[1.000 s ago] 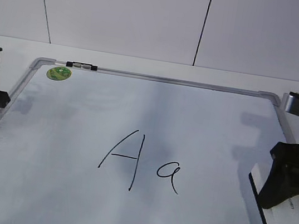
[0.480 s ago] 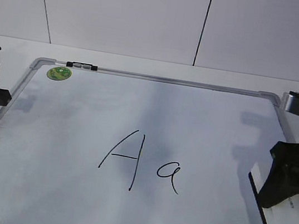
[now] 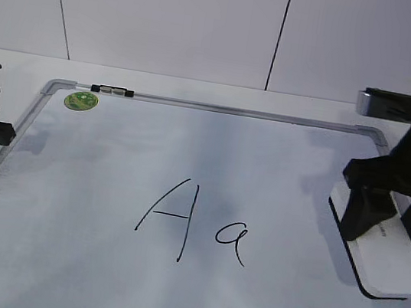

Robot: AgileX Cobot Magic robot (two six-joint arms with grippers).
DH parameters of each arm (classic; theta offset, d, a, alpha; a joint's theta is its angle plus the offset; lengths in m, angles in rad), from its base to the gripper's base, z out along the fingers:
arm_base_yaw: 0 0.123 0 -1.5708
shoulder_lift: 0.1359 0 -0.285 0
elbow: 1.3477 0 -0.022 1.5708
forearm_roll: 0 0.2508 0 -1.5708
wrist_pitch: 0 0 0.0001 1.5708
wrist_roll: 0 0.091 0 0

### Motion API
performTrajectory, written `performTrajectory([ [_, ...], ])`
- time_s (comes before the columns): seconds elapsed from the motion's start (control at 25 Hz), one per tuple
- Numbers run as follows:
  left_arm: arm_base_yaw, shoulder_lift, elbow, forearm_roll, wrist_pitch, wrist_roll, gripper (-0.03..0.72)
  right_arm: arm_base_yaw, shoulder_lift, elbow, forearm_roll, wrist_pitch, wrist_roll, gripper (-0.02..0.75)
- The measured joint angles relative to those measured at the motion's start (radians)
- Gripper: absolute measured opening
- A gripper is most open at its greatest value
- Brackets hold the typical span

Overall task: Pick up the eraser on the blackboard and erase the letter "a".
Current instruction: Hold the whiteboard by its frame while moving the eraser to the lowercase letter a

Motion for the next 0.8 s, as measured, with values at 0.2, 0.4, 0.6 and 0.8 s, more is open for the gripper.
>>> performTrajectory([
  [0.2,0.000,0.000,0.000,0.000,0.000,0.000,0.016,0.086,0.065,-0.104,-0.043,0.006,0.030,0.535],
  [0.4,0.000,0.000,0.000,0.000,0.000,0.000,0.017,0.150,0.142,-0.163,-0.059,0.006,0.040,0.535],
  [0.6,0.000,0.000,0.000,0.000,0.000,0.000,0.019,0.202,0.229,-0.175,-0.063,0.006,0.042,0.535],
  [0.8,0.000,0.000,0.000,0.000,0.000,0.000,0.021,0.206,0.272,-0.176,-0.067,0.004,0.044,0.535],
])
